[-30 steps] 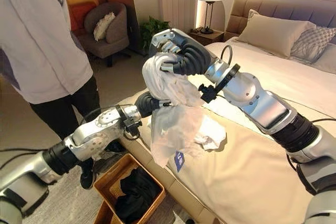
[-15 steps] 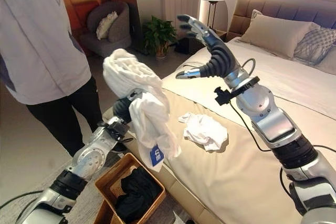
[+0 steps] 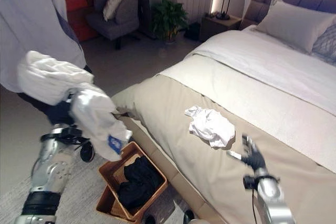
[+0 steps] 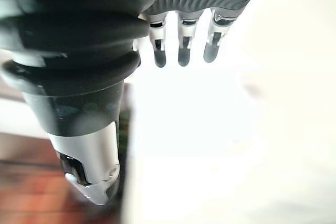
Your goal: Pick up clothes into the bucket
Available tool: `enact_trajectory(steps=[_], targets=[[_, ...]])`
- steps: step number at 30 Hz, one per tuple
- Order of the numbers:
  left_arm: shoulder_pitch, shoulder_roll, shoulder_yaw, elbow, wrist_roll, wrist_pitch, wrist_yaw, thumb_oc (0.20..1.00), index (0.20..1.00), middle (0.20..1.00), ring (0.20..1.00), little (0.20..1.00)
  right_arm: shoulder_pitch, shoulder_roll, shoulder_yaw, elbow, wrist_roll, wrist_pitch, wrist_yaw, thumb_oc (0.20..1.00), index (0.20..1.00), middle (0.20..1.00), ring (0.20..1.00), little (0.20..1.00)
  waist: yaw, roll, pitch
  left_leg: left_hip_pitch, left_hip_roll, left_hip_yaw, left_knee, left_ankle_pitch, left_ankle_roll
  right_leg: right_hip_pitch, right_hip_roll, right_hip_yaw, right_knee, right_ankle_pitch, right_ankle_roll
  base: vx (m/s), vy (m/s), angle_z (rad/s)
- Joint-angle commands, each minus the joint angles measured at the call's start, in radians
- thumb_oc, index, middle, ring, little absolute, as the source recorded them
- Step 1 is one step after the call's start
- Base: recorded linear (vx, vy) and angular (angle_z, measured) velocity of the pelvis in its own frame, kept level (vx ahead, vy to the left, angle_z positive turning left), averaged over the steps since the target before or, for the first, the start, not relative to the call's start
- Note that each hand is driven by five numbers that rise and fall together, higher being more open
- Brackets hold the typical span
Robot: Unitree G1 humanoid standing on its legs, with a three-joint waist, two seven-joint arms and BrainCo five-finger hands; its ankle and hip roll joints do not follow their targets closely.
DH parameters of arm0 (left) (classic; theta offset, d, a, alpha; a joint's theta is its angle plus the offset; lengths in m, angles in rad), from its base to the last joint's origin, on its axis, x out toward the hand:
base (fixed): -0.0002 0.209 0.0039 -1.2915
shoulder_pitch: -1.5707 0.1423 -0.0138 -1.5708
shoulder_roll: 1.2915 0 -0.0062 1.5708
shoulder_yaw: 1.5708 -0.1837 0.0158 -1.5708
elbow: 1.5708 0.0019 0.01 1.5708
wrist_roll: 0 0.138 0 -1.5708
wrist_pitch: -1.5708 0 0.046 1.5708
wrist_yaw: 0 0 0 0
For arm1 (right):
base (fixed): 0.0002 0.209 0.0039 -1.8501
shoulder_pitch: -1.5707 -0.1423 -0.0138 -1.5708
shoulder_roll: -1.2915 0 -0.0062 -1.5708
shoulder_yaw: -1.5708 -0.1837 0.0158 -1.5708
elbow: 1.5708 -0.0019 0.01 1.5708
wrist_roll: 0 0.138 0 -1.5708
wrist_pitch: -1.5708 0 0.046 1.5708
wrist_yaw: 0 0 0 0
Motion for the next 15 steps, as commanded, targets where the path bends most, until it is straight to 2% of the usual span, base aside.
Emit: enact_trajectory(steps=[1, 3, 8, 10, 14, 15], targets=[[-0.053, 0.069, 0.013, -0.058, 0.126, -0.11, 0.06, 0.2, 0.2, 0.2, 0.2, 0.2, -0.102, -0.002, 0.049, 0.041, -0.045, -0.09, -0.02, 1.0, 1.0, 1.0, 1.0, 1.0, -0.002, -0.04, -0.008, -0.054, -0.002, -0.027, 0.124, -0.099, 0.001, -0.062, -0.112, 0.01, 0.146, -0.044, 0.091, -0.09, 0.025, -0.02], [-0.027, 0.111, 0.027, -0.011, 0.297, -0.118, 0.148, 0.2, 0.2, 0.2, 0.2, 0.2, -0.085, -0.003, 0.131, 0.203, -0.139, -0.1, -0.025, 1.0, 1.0, 1.0, 1.0, 1.0, -0.003, -0.041, 0.031, -0.091, -0.007, -0.026, 0.158, -0.102, 0.003, -0.099, -0.113, 0.02, 0.174, -0.044, 0.091, -0.11, 0.038, -0.05], [-0.038, 0.129, -0.002, 0.098, 0.379, -0.116, 0.221, 0.2, 0.2, 0.2, 0.2, 0.2, -0.107, -0.025, 0.192, 0.338, -0.212, -0.106, -0.049, 1.0, 1.0, 1.0, 1.0, 1.0, -0.01, -0.05, 0.098, -0.187, -0.022, -0.031, 0.255, -0.122, 0.011, -0.177, -0.122, 0.04, 0.248, -0.054, 0.088, -0.1, 0.04, -0.03], [-0.065, 0.153, -0.024, 0.153, 0.421, -0.111, 0.265, 0.2, 0.2, 0.2, 0.2, 0.2, -0.113, -0.049, 0.213, 0.339, -0.238, -0.114, -0.055, 1.0, 1.0, 1.0, 1.0, 1.0, -0.019, -0.058, 0.146, -0.255, -0.03, -0.036, 0.333, -0.138, 0.02, -0.237, -0.131, 0.058, 0.316, -0.069, 0.08, -0.15, 0.058, 0.0], [-0.109, 0.173, -0.055, 0.233, 0.435, -0.109, 0.295, 0.2, 0.2, 0.2, 0.2, 0.2, -0.119, -0.071, 0.226, 0.337, -0.237, -0.126, -0.061, 1.0, 1.0, 1.0, 1.0, 1.0, -0.031, -0.072, 0.182, -0.335, -0.028, -0.031, 0.426, -0.165, 0.027, -0.317, -0.14, 0.081, 0.389, -0.082, 0.07, -0.1, 0.026, 0.01], [-0.142, 0.191, -0.075, 0.284, 0.433, -0.109, 0.313, 0.2, 0.2, 0.2, 0.2, 0.2, -0.13, -0.083, 0.233, 0.324, -0.226, -0.136, -0.067, 1.0, 1.0, 1.0, 1.0, 1.0, -0.037, -0.085, 0.21, -0.39, -0.022, -0.03, 0.479, -0.174, 0.029, -0.365, -0.142, 0.092, 0.423, -0.086, 0.064, -0.13, 0.009, -0.02]])
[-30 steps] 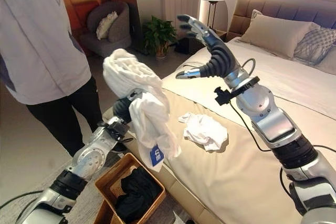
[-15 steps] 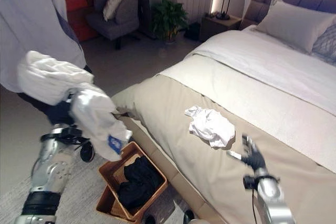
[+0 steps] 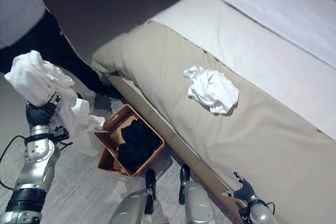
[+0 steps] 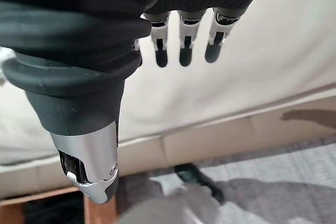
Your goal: Pick up clothes into the bucket
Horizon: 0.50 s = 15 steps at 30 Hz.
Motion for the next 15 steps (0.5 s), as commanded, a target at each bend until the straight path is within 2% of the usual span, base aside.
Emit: enact_trajectory(steps=[1, 8, 13, 14, 15], targets=[[-0.07, 0.078, -0.019, 0.029, 0.064, -0.056, 0.066, 0.2, 0.2, 0.2, 0.2, 0.2, -0.002, -0.042, 0.048, -0.032, 0.003, -0.052, -0.038, 1.0, 1.0, 1.0, 1.0, 1.0, -0.029, -0.042, -0.025, -0.139, 0.004, -0.038, 0.227, -0.109, 0.015, -0.07, -0.091, 0.064, 0.083, 0.019, 0.068, -0.17, 0.001, -0.02], [-0.191, 0.155, -0.111, 0.144, 0.112, -0.022, 0.117, 0.2, 0.2, 0.2, 0.2, 0.2, -0.037, -0.056, 0.062, -0.074, 0.045, -0.084, -0.081, 1.0, 1.0, 1.0, 1.0, 1.0, -0.046, -0.079, 0.048, -0.331, 0.021, -0.051, 0.378, -0.135, 0.014, -0.239, -0.078, 0.077, 0.186, 0.0, 0.058, -0.12, -0.009, -0.04], [-0.255, 0.169, -0.162, 0.209, 0.103, -0.016, 0.125, 0.2, 0.2, 0.2, 0.2, 0.2, -0.048, -0.056, 0.063, -0.094, 0.066, -0.1, -0.11, 1.0, 1.0, 1.0, 1.0, 1.0, -0.057, -0.095, 0.074, -0.429, 0.028, -0.059, 0.456, -0.151, 0.02, -0.329, -0.071, 0.083, 0.245, -0.013, 0.053, -0.07, -0.003, 0.01], [-0.279, 0.176, -0.186, 0.238, 0.099, -0.011, 0.125, 0.2, 0.2, 0.2, 0.2, 0.2, -0.049, -0.063, 0.062, -0.101, 0.078, -0.108, -0.124, 1.0, 1.0, 1.0, 1.0, 1.0, -0.062, -0.1, 0.086, -0.471, 0.032, -0.067, 0.511, -0.195, 0.018, -0.367, -0.062, 0.092, 0.293, -0.051, 0.057, 0.0, 0.0, 0.0], [-0.297, 0.172, -0.196, 0.254, 0.087, -0.013, 0.123, 0.2, 0.2, 0.2, 0.2, 0.2, -0.053, -0.064, 0.062, -0.1, 0.084, -0.111, -0.13, 1.0, 1.0, 1.0, 1.0, 1.0, -0.064, -0.102, 0.087, -0.504, 0.034, -0.072, 0.534, -0.201, 0.019, -0.398, -0.061, 0.091, 0.313, -0.056, 0.056, 0.0, 0.0, 0.0]])
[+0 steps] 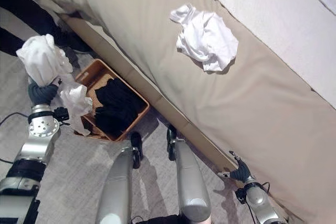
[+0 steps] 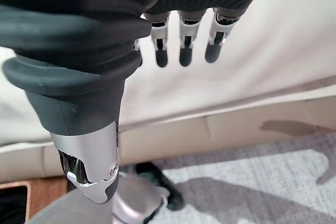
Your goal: Pick up clothes into the bucket
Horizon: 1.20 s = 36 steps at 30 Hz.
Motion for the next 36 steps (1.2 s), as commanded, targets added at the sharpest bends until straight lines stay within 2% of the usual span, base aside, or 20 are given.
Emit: enact_trajectory(steps=[1, 9, 15, 16, 17, 28, 32, 36], targets=[[-0.047, 0.053, -0.009, 0.007, 0.003, -0.041, 0.028, 0.2, 0.2, 0.2, 0.2, 0.2, 0.015, -0.032, 0.024, -0.025, 0.051, -0.044, -0.048, 1.0, 1.0, 1.0, 1.0, 1.0, -0.005, -0.019, -0.019, -0.018, 0.004, -0.054, 0.055, -0.051, 0.001, 0.021, -0.066, 0.076, -0.026, 0.022, 0.086, -0.07, -0.026, 0.01], [-0.156, 0.003, -0.054, 0.096, -0.114, -0.053, 0.033, 0.2, 0.2, 0.2, 0.2, 0.2, 0.015, -0.028, 0.024, -0.057, 0.086, -0.06, -0.098, 1.0, 1.0, 1.0, 1.0, 1.0, -0.026, -0.045, -0.019, -0.2, 0.01, -0.074, 0.147, -0.059, -0.001, -0.147, -0.065, 0.059, 0.056, 0.013, 0.085, -0.04, -0.025, 0.04], [-0.206, -0.02, -0.063, 0.149, -0.179, -0.055, 0.033, 0.2, 0.2, 0.2, 0.2, 0.2, 0.013, -0.016, 0.027, -0.064, 0.101, -0.067, -0.131, 1.0, 1.0, 1.0, 1.0, 1.0, -0.036, -0.062, -0.019, -0.276, 0.016, -0.082, 0.175, -0.061, -0.002, -0.218, -0.062, 0.048, 0.071, 0.014, 0.087, -0.01, -0.026, 0.03], [-0.223, -0.037, -0.062, 0.189, -0.216, -0.046, 0.03, 0.727, 0.727, 0.727, 0.727, 0.727, 0.012, -0.012, 0.031, -0.069, 0.101, -0.065, -0.144, 1.0, 1.0, 1.0, 1.0, 1.0, -0.038, -0.067, -0.019, -0.298, 0.019, -0.086, 0.183, -0.061, -0.001, -0.238, -0.06, 0.043, 0.073, 0.014, 0.087, 0.0, -0.02, -0.04], [-0.224, -0.036, -0.063, 0.19, -0.217, -0.047, 0.029, 1.0, 1.0, 1.0, 1.0, 1.0, 0.012, -0.011, 0.031, -0.069, 0.101, -0.065, -0.144, 1.0, 1.0, 1.0, 1.0, 1.0, -0.038, -0.067, -0.019, -0.298, 0.019, -0.086, 0.183, -0.061, -0.001, -0.238, -0.06, 0.043, 0.073, 0.014, 0.087, 0.0, -0.038, -0.07], [-0.237, -0.079, -0.033, 0.288, -0.257, -0.011, 0.056, 1.0, 1.0, 1.0, 1.0, 1.0, -0.015, -0.011, 0.06, -0.062, 0.1, -0.055, -0.17, 1.0, 1.0, 1.0, 1.0, 1.0, -0.036, -0.067, -0.019, -0.288, 0.028, -0.087, 0.117, -0.034, -0.008, -0.235, -0.055, 0.021, -0.003, 0.043, 0.093, 0.0, -0.008, 0.02], [-0.203, -0.124, 0.011, 0.297, -0.314, -0.003, 0.07, 1.0, 1.0, 1.0, 1.0, 1.0, -0.029, -0.005, 0.057, -0.07, 0.106, -0.037, -0.183, 1.0, 1.0, 1.0, 1.0, 1.0, -0.027, -0.053, -0.019, -0.241, 0.025, -0.085, 0.055, -0.012, -0.016, -0.196, -0.058, 0.015, -0.047, 0.057, 0.092, 0.0, 0.0, 0.0], [-0.094, -0.166, 0.05, 0.252, -0.295, 0.004, 0.085, 1.0, 1.0, 1.0, 1.0, 1.0, -0.05, -0.01, 0.04, -0.109, 0.113, -0.032, -0.204, 1.0, 1.0, 1.0, 1.0, 1.0, -0.012, -0.034, -0.019, -0.19, 0.022, -0.075, -0.007, 0.011, -0.022, -0.153, -0.062, 0.017, -0.094, 0.073, 0.095, 0.0, -0.002, 0.01]])
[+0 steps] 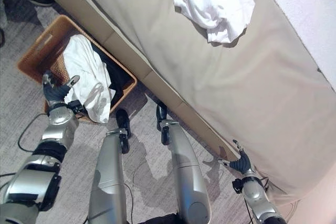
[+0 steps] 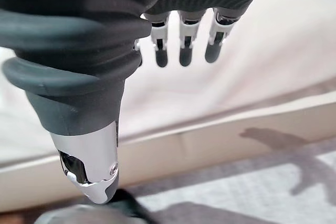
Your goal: Pick up clothes into the bucket
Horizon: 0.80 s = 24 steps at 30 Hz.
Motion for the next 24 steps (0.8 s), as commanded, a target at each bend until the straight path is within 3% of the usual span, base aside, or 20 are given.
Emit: enact_trajectory(steps=[1, 4, 5, 7, 9, 12, 17, 22, 24], targets=[[0.107, -0.021, 0.031, -0.063, 0.043, -0.011, 0.041, 1.0, 1.0, 1.0, 1.0, 1.0, -0.018, -0.045, -0.023, -0.089, 0.039, 0.002, -0.061, 1.0, 1.0, 1.0, 1.0, 1.0, 0.064, 0.002, -0.008, 0.071, 0.017, -0.042, -0.062, 0.005, -0.043, 0.072, -0.066, 0.047, -0.106, 0.056, 0.083, 0.01, -0.003, 0.04], [0.19, -0.051, 0.033, -0.098, 0.109, -0.002, 0.053, 1.0, 1.0, 1.0, 1.0, 1.0, -0.038, -0.048, -0.042, -0.16, 0.036, -0.009, -0.081, 1.0, 1.0, 1.0, 1.0, 1.0, 0.08, 0.023, -0.008, 0.124, 0.014, -0.037, -0.126, 0.029, -0.048, 0.116, -0.071, 0.042, -0.145, 0.068, 0.085, -0.02, -0.002, 0.0], [0.247, -0.072, 0.024, -0.103, 0.195, 0.005, 0.052, 1.0, 1.0, 1.0, 1.0, 1.0, -0.069, -0.056, -0.059, -0.21, 0.017, -0.024, -0.099, 1.0, 1.0, 1.0, 1.0, 1.0, 0.09, 0.038, -0.008, 0.152, 0.006, -0.026, -0.191, 0.087, -0.048, 0.137, -0.08, 0.036, -0.19, 0.109, 0.08, -0.06, -0.018, 0.06], [0.277, -0.085, 0.017, -0.093, 0.234, 0.011, 0.052, 1.0, 1.0, 1.0, 1.0, 1.0, -0.075, -0.065, -0.061, -0.244, -0.006, -0.035, -0.107, 1.0, 1.0, 1.0, 1.0, 1.0, 0.097, 0.047, -0.008, 0.186, 0.001, -0.026, -0.227, 0.1, -0.049, 0.168, -0.082, 0.028, -0.211, 0.112, 0.082, -0.01, -0.031, 0.12], [0.354, -0.1, -0.062, -0.091, 0.402, 0.027, -0.003, 1.0, 1.0, 1.0, 1.0, 1.0, -0.093, -0.102, -0.09, -0.374, -0.088, -0.06, -0.127, 1.0, 1.0, 1.0, 1.0, 1.0, 0.118, 0.076, -0.008, 0.287, -0.003, -0.034, -0.335, 0.138, -0.054, 0.253, -0.088, 0.012, -0.262, 0.122, 0.086, 0.05, -0.044, 0.13], [0.407, -0.126, -0.104, -0.113, 0.425, 0.011, -0.05, 1.0, 1.0, 1.0, 1.0, 1.0, -0.096, -0.095, -0.119, -0.432, -0.092, -0.07, -0.137, 1.0, 1.0, 1.0, 1.0, 1.0, 0.127, 0.1, -0.008, 0.352, -0.008, -0.039, -0.405, 0.164, -0.057, 0.31, -0.092, -0.003, -0.293, 0.125, 0.089, 0.05, -0.032, 0.13], [0.493, -0.18, -0.259, -0.127, 0.581, 0.013, -0.148, 1.0, 1.0, 1.0, 1.0, 1.0, -0.186, -0.089, -0.175, -0.499, -0.221, -0.042, -0.217, 1.0, 1.0, 1.0, 1.0, 1.0, 0.164, 0.173, -0.008, 0.517, -0.017, -0.078, -0.572, 0.225, -0.059, 0.425, -0.108, -0.043, -0.309, 0.105, 0.097, 0.09, -0.033, 0.3], [0.519, -0.218, -0.308, -0.143, 0.551, 0.009, -0.175, 1.0, 1.0, 1.0, 1.0, 1.0, -0.303, -0.088, -0.209, -0.424, -0.144, -0.01, -0.256, 1.0, 1.0, 1.0, 1.0, 1.0, 0.196, 0.215, -0.008, 0.565, -0.028, -0.118, -0.621, 0.247, -0.059, 0.447, -0.131, -0.067, -0.264, 0.07, 0.097, 0.06, -0.055, 0.17], [0.549, -0.23, -0.341, -0.173, 0.468, -0.006, -0.198, 1.0, 1.0, 1.0, 1.0, 1.0, -0.411, -0.155, -0.225, -0.313, -0.134, 0.032, -0.302, 1.0, 1.0, 1.0, 1.0, 1.0, 0.225, 0.251, -0.008, 0.583, -0.049, -0.155, -0.643, 0.257, -0.058, 0.456, -0.162, -0.092, -0.217, 0.036, 0.094, 0.07, -0.042, 0.34]])
